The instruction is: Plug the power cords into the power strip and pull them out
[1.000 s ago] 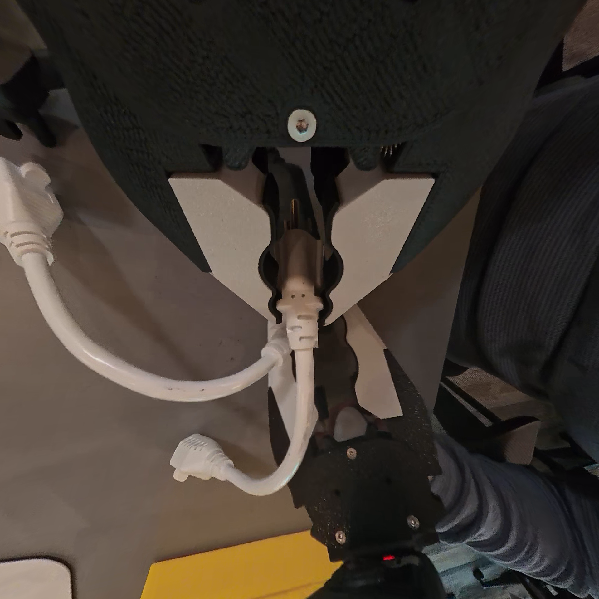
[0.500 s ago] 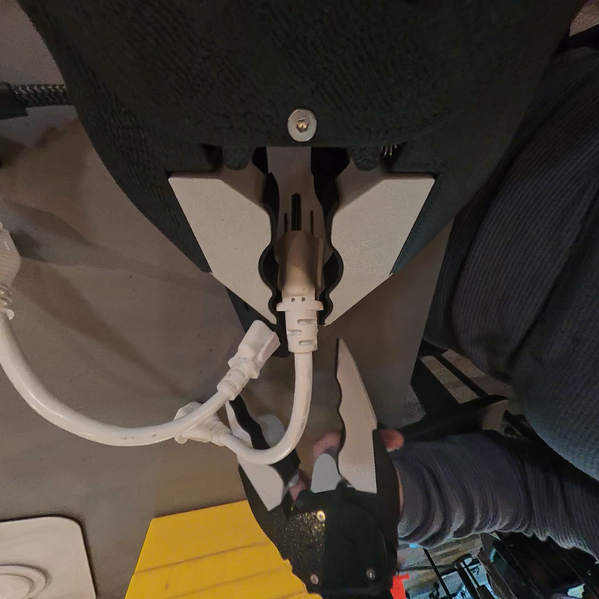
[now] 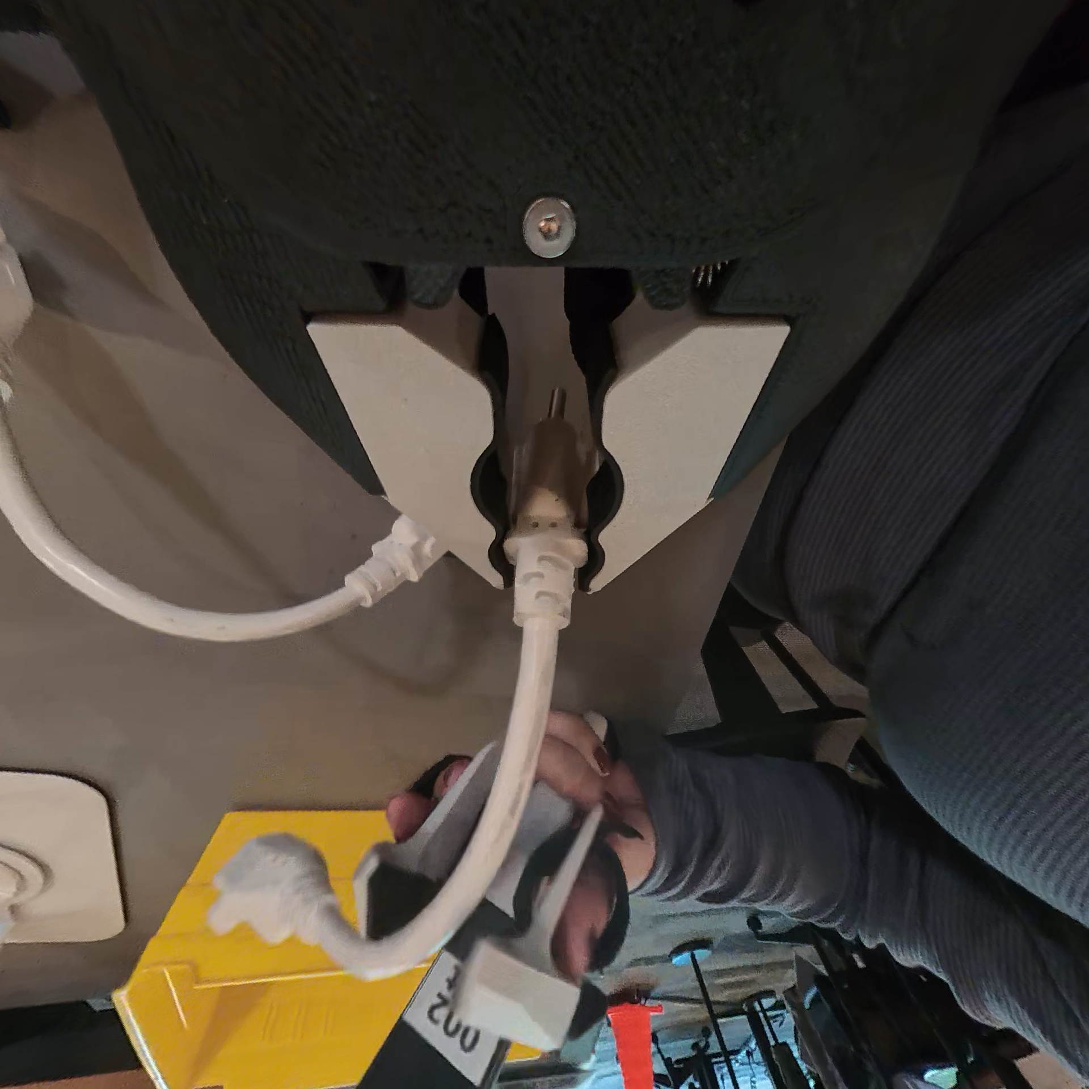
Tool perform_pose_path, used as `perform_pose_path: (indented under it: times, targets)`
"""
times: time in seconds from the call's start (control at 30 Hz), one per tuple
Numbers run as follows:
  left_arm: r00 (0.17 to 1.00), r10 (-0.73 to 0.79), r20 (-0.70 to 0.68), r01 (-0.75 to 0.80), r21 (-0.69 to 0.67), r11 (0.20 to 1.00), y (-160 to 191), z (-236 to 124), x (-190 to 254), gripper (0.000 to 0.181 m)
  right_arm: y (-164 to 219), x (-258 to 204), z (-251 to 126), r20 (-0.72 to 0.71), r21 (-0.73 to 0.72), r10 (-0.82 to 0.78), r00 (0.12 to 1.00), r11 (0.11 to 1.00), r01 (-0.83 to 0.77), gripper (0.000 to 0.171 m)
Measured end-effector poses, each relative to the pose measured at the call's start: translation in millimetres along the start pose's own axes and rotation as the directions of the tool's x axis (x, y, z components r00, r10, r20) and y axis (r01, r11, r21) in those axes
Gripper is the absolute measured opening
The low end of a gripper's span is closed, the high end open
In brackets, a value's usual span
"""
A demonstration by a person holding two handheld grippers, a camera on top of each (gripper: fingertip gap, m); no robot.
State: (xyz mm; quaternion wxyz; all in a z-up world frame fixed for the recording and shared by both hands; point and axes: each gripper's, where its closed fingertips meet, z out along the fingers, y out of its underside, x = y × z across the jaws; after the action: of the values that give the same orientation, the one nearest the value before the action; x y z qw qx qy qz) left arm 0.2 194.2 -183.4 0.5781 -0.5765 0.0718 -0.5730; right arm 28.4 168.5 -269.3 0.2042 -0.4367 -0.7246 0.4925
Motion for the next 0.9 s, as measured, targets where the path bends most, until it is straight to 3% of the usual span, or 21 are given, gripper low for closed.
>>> perform_pose_path:
  times: [0.13, 0.33, 0.5, 0.67, 0.77, 0.9]
  targets:
    - [0.989, 0.140, 0.048, -0.132, -0.143, 0.981, -2.7, 19.1, 5.8, 0.007, 1.6, 7.0, 2.7, -0.026, -0.070, -0.011, 1.000, 0.998, 0.009, 0.020]
    - [0.950, 0.307, 0.059, -0.265, -0.368, 0.891, -3.4, 54.2, 7.8, 0.008, 0.5, 28.0, -10.9, -0.100, -0.201, -0.049, 0.994, 0.979, 0.028, 0.022]
    - [0.951, 0.281, 0.129, -0.184, -0.496, 0.849, 2.9, 67.0, -14.1, 0.007, 14.4, 40.9, -16.9, -0.068, -0.314, 0.018, 0.997, 0.948, -0.039, 0.027]
    - [0.955, 0.244, 0.169, -0.115, -0.549, 0.828, 7.0, 68.3, -25.5, 0.004, 23.7, 44.8, -18.9, -0.034, -0.375, 0.063, 0.997, 0.924, -0.071, 0.046]
    - [0.937, 0.281, 0.205, -0.120, -0.567, 0.815, 5.4, 63.1, -33.0, 0.004, 23.3, 52.6, -24.5, -0.081, -0.376, 0.037, 0.996, 0.925, -0.065, 0.053]
    - [0.945, 0.254, 0.206, -0.099, -0.558, 0.824, 4.6, 60.8, -32.6, 0.004, 16.5, 61.9, -29.5, -0.163, -0.360, -0.064, 0.985, 0.933, 0.001, 0.049]
